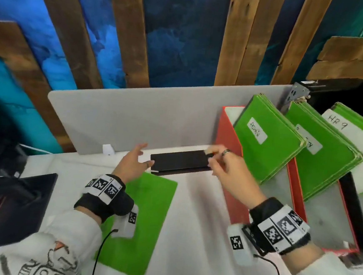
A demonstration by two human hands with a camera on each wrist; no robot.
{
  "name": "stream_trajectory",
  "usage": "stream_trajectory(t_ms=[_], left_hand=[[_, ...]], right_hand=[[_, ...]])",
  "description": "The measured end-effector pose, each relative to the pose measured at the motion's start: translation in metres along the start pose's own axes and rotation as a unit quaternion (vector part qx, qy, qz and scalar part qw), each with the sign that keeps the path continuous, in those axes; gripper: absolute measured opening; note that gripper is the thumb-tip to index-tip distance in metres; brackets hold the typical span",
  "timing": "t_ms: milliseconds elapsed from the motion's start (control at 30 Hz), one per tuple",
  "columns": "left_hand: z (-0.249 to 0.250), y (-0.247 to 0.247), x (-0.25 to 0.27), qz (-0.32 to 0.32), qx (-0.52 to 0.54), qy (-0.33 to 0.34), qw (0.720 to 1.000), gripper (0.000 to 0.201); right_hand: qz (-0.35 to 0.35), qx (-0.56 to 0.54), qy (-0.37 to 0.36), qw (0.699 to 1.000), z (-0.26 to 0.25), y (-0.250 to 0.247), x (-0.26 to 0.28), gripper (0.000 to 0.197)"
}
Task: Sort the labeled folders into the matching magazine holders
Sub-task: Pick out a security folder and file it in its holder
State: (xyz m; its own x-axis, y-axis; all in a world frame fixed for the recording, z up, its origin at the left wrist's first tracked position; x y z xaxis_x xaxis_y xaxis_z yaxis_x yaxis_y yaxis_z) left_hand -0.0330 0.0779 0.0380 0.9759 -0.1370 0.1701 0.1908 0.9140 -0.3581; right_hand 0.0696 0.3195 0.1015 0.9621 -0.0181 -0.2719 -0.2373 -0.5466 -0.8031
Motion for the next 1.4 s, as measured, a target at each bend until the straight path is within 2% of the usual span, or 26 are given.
stream_trajectory(t_ms=[167, 300, 367, 467, 533, 600, 700, 867, 933, 1000, 1067, 1133, 1200, 1233, 1333, 1400], left_hand=[[-0.088, -0.045, -0.013, 0.021, 0.012, -0.106, 0.994, 0.067], [-0.149, -0.065, -0.017, 0.032, -0.033, -0.168, 0.985, 0.066], [-0.178, -0.07, -0.02, 0.026, -0.052, -0.193, 0.979, 0.063], [-0.203, -0.076, -0.02, 0.029, -0.103, -0.213, 0.971, 0.069], [-0.212, -0.079, -0.02, 0.037, -0.116, -0.232, 0.965, 0.072], [-0.225, -0.081, -0.026, 0.043, -0.091, -0.246, 0.964, 0.077], [-0.243, -0.087, -0.038, 0.044, -0.061, -0.248, 0.966, 0.08], [-0.243, -0.09, -0.041, 0.04, 0.052, -0.239, 0.969, 0.045], [-0.241, -0.092, -0.042, 0.056, 0.099, -0.224, 0.968, 0.039], [-0.22, -0.087, -0.034, 0.047, 0.133, -0.222, 0.965, 0.016], [-0.201, -0.081, -0.029, 0.026, 0.173, -0.22, 0.96, 0.009], [-0.185, -0.079, -0.029, 0.017, 0.207, -0.213, 0.955, 0.008], [-0.171, -0.077, -0.032, 0.008, 0.241, -0.185, 0.953, 0.019], [-0.16, -0.076, -0.031, 0.007, 0.254, -0.164, 0.953, 0.021], [-0.126, -0.073, -0.033, -0.006, 0.282, -0.094, 0.955, 0.013], [-0.103, -0.069, -0.034, -0.026, 0.276, -0.048, 0.96, 0.013]], right_hand=[[-0.195, -0.014, 0.063, 0.979, 0.005, 0.103, 0.009, 0.012], [-0.34, -0.035, 0.148, 0.928, 0.021, 0.166, 0.03, 0.022], [-0.373, -0.033, 0.185, 0.909, 0.028, 0.188, 0.039, 0.023], [-0.388, -0.057, 0.249, 0.886, 0.031, 0.208, 0.049, 0.026], [-0.396, -0.136, 0.299, 0.857, 0.026, 0.218, 0.053, 0.03], [-0.383, -0.189, 0.331, 0.842, 0.02, 0.223, 0.053, 0.04], [-0.364, -0.2, 0.343, 0.842, 0.011, 0.225, 0.051, 0.048], [-0.332, -0.233, 0.379, 0.832, 0.016, 0.226, 0.054, 0.073], [-0.311, -0.259, 0.4, 0.822, 0.017, 0.225, 0.056, 0.074], [-0.29, -0.281, 0.416, 0.815, 0.019, 0.224, 0.059, 0.072], [-0.276, -0.3, 0.423, 0.809, 0.022, 0.221, 0.061, 0.07], [-0.255, -0.324, 0.421, 0.808, 0.023, 0.212, 0.059, 0.06], [-0.239, -0.348, 0.4, 0.814, 0.02, 0.196, 0.054, 0.05], [-0.244, -0.362, 0.379, 0.816, 0.016, 0.185, 0.05, 0.05], [-0.302, -0.375, 0.294, 0.825, 0.002, 0.152, 0.042, 0.062], [-0.322, -0.339, 0.249, 0.849, -0.01, 0.127, 0.039, 0.052]])
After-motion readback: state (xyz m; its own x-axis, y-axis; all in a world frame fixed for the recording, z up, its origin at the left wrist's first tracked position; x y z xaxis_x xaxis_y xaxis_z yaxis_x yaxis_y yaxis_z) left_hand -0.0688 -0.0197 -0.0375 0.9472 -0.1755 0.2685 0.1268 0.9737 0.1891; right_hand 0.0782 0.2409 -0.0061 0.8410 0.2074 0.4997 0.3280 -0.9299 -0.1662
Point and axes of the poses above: each hand's wrist, its own x-axis away from the middle knuckle, its own y-axis out of the palm, z = x × y, the point moved 4 cm from there along -x, towards the middle knuckle, and after that the axes turned 15 degrees about x, right-handed, at the moved point
